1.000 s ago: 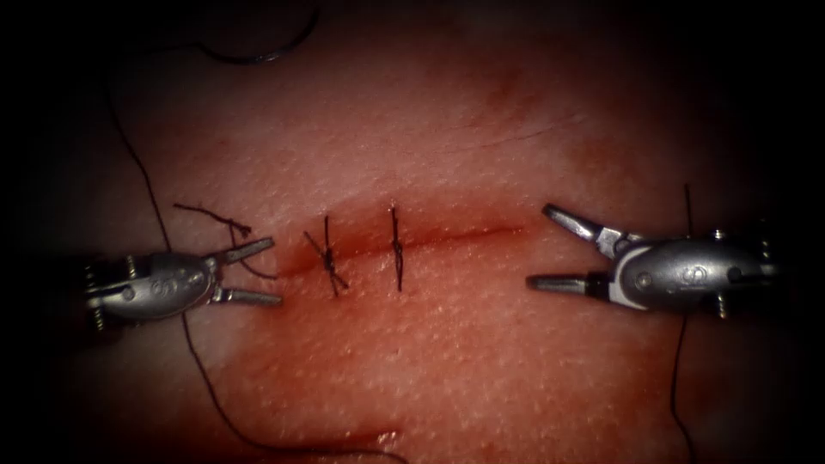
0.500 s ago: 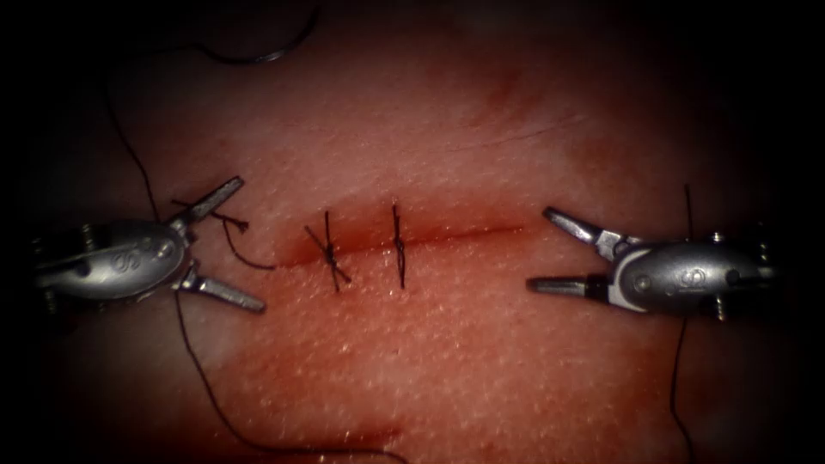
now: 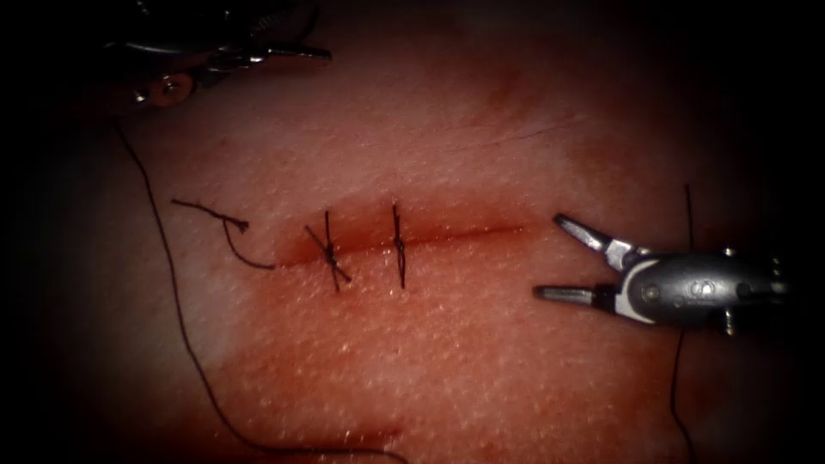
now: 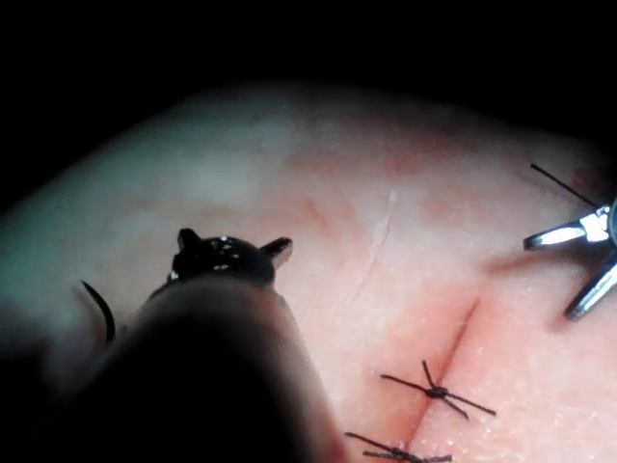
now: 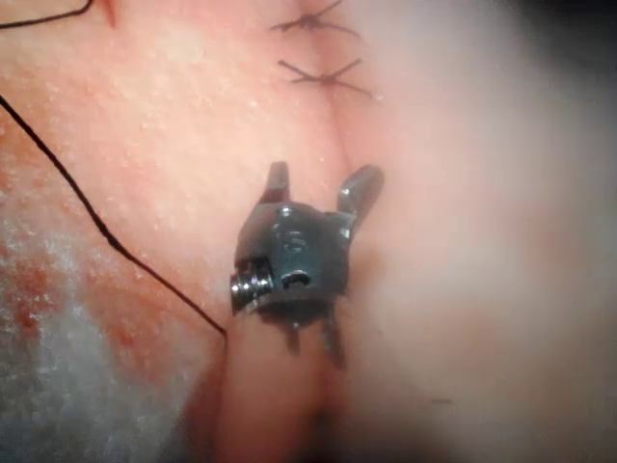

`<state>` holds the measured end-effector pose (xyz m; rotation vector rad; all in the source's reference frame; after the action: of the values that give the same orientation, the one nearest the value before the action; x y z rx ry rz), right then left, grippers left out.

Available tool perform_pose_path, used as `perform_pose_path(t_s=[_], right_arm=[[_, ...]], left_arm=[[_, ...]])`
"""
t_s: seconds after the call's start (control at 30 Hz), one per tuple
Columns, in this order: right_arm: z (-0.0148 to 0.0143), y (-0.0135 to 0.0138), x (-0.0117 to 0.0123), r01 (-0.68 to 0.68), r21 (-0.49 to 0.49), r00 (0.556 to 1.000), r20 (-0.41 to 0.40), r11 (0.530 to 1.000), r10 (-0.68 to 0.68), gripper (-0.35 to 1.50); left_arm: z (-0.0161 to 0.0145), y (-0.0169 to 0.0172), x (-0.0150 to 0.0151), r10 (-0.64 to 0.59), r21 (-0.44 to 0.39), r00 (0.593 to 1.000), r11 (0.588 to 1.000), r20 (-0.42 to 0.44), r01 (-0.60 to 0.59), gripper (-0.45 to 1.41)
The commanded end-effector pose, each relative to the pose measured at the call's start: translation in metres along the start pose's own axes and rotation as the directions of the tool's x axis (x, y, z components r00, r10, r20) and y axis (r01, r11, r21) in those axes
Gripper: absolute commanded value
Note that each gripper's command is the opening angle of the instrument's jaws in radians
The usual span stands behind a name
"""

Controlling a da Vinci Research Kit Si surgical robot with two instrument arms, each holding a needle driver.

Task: Wound Closure
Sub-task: Pick up needle with left grapser

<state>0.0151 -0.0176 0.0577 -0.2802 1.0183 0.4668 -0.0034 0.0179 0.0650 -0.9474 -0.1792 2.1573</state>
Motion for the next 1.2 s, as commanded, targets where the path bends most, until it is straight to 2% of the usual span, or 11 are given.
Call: perform_pose_path(t_s=[0.03,0.1,0.23,0.53,0.8,0.93,0.97,1.03,1.2], right_arm=[[0.0008,-0.0002,-0.0001,0.002,0.003,1.0,-0.001,1.0,-0.002,1.46],[0.0008,-0.0001,-0.0002,0.002,0.005,1.0,-0.003,1.0,-0.002,1.46],[0.0009,-0.0004,-0.0003,-0.002,0.01,1.0,-0.006,1.0,0.002,1.46],[0.0011,-0.0007,-0.0009,-0.012,0.02,1.0,0.0,1.0,0.012,1.45],[0.0012,-0.0009,-0.0012,-0.02,0.022,1.0,0.004,1.0,0.02,1.43],[0.0011,-0.001,-0.0012,-0.025,0.022,1.0,0.003,0.999,0.025,1.41],[0.0011,-0.0011,-0.0012,-0.025,0.022,1.0,0.003,0.999,0.025,1.41],[0.0011,-0.0011,-0.0012,-0.024,0.022,1.0,0.002,0.999,0.024,1.41],[0.001,-0.0012,-0.0013,-0.024,0.022,1.0,0.002,0.999,0.024,1.4]], left_arm=[[0.0017,-0.0012,-0.0002,0.037,-0.013,0.998,0.999,0.06,-0.036,0.81],[0.0024,-0.0019,-0.0008,0.056,-0.015,0.992,0.998,0.114,-0.055,0.84],[0.0048,-0.0038,-0.0023,0.024,-0.028,0.978,0.999,0.208,-0.018,0.86],[0.0096,-0.0083,-0.005,-0.033,-0.022,0.967,0.999,0.251,0.04,0.76],[0.012,-0.009,-0.0082,-0.079,-0.055,0.945,0.993,0.318,0.102,0.71],[0.0122,-0.0095,-0.0091,-0.111,-0.05,0.941,0.99,0.32,0.134,0.42],[0.012,-0.0098,-0.0093,-0.113,-0.051,0.941,0.989,0.32,0.136,0.02],[0.0117,-0.0101,-0.0093,-0.134,-0.049,0.937,0.986,0.322,0.158,-0.45],[0.0101,-0.0107,-0.0093,-0.124,-0.059,0.935,0.987,0.333,0.152,-0.45]])
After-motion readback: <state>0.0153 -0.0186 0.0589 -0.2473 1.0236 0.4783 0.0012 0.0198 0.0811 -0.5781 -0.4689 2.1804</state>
